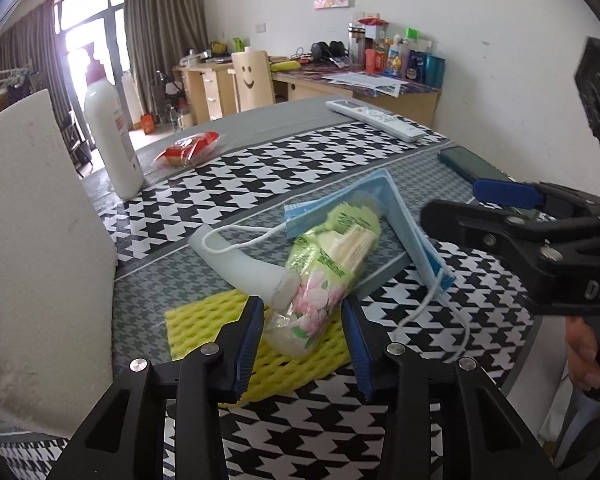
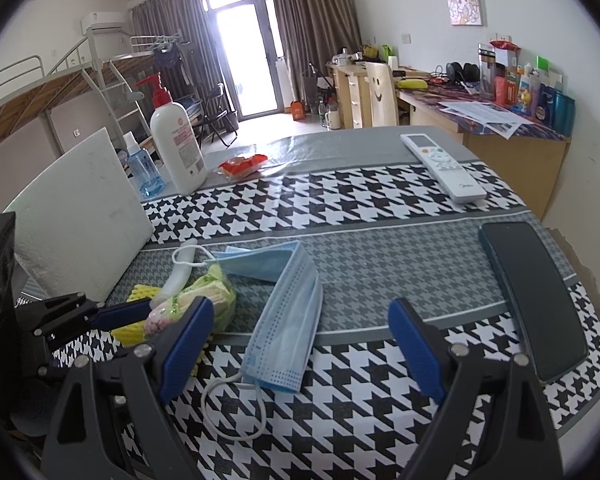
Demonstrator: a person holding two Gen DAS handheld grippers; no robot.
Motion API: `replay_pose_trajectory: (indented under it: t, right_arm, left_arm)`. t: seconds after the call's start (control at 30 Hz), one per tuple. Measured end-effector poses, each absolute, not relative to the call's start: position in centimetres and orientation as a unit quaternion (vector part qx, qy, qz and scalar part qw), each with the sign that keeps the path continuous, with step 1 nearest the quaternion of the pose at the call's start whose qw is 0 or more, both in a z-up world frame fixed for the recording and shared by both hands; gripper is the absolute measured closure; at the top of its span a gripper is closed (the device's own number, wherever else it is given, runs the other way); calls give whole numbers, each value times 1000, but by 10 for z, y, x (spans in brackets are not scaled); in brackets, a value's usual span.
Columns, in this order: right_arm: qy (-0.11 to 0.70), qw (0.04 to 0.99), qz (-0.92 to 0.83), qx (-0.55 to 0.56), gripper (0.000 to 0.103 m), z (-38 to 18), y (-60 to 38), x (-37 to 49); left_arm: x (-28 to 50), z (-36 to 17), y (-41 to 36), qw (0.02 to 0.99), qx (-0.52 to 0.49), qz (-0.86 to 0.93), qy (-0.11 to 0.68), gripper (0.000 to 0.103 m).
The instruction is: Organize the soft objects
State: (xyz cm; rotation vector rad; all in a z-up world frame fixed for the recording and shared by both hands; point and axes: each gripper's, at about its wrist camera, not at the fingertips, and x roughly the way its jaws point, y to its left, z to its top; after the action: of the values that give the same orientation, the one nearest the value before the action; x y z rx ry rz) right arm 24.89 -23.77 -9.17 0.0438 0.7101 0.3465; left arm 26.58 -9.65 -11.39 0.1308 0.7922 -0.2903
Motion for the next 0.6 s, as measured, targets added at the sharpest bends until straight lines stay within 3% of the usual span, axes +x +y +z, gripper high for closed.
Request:
replay_pose_trajectory:
  t: [0.4,0.6]
  right_arm:
    - [356,919,169,20,12,-94,-235,259]
    - [380,910,166,18,32,-101,-234,270]
  left_arm:
    - [268,-114,-103,906,66,-154,389,61]
    - [258,-107,-107,906,66,-172,382,61]
